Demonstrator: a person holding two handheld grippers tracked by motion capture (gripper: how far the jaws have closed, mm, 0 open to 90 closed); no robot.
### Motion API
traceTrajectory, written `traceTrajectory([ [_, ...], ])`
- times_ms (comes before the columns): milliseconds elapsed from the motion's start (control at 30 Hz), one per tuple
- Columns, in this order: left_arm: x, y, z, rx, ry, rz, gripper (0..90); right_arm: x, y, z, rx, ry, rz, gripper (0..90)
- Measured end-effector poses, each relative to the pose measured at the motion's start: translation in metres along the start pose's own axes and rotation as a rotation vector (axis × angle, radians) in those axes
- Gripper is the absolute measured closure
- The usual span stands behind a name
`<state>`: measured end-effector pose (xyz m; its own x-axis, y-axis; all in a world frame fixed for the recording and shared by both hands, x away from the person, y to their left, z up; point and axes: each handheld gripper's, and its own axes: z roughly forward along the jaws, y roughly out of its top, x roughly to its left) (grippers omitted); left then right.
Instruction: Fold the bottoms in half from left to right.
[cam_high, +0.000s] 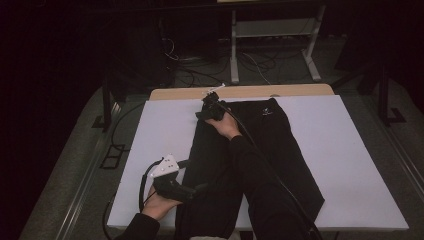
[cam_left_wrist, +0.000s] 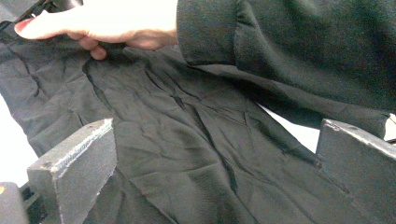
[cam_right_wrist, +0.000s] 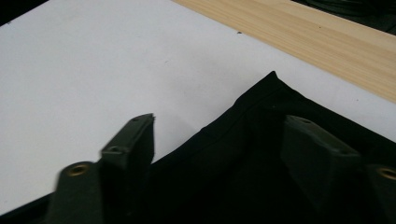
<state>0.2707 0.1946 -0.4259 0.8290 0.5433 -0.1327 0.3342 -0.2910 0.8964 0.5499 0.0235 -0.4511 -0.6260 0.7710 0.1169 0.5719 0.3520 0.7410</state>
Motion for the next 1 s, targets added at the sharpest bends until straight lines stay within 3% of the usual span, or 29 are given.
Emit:
traceTrajectory([
  [167,0.0,0.0,0.0,0.0,0.0,0.0,0.0,0.002,0.003,0.004,0.009,-0.011,-0.021,40.2],
  [533,0.0,0.0,-0.001,0.001,-0.005,0.003,0.0,0.004,0.0,0.009,0.017,-0.033,-0.036,48.0],
  [567,0.0,0.0,-0.001,0.002,-0.005,0.004,0.0,0.005,0.0,0.009,0.016,-0.052,-0.044,51.6],
  [767,0.001,0.0,-0.003,-0.009,-0.003,-0.011,0.0,0.01,0.0,0.009,0.014,-0.065,-0.052,66.3],
  [833,0.002,0.0,-0.003,-0.011,-0.002,-0.016,0.0,0.011,-0.001,0.009,0.013,-0.067,-0.028,77.0],
  [1000,0.0,0.0,-0.003,-0.013,-0.006,-0.023,0.0,0.009,-0.001,0.008,0.016,-0.061,0.0,83.6],
])
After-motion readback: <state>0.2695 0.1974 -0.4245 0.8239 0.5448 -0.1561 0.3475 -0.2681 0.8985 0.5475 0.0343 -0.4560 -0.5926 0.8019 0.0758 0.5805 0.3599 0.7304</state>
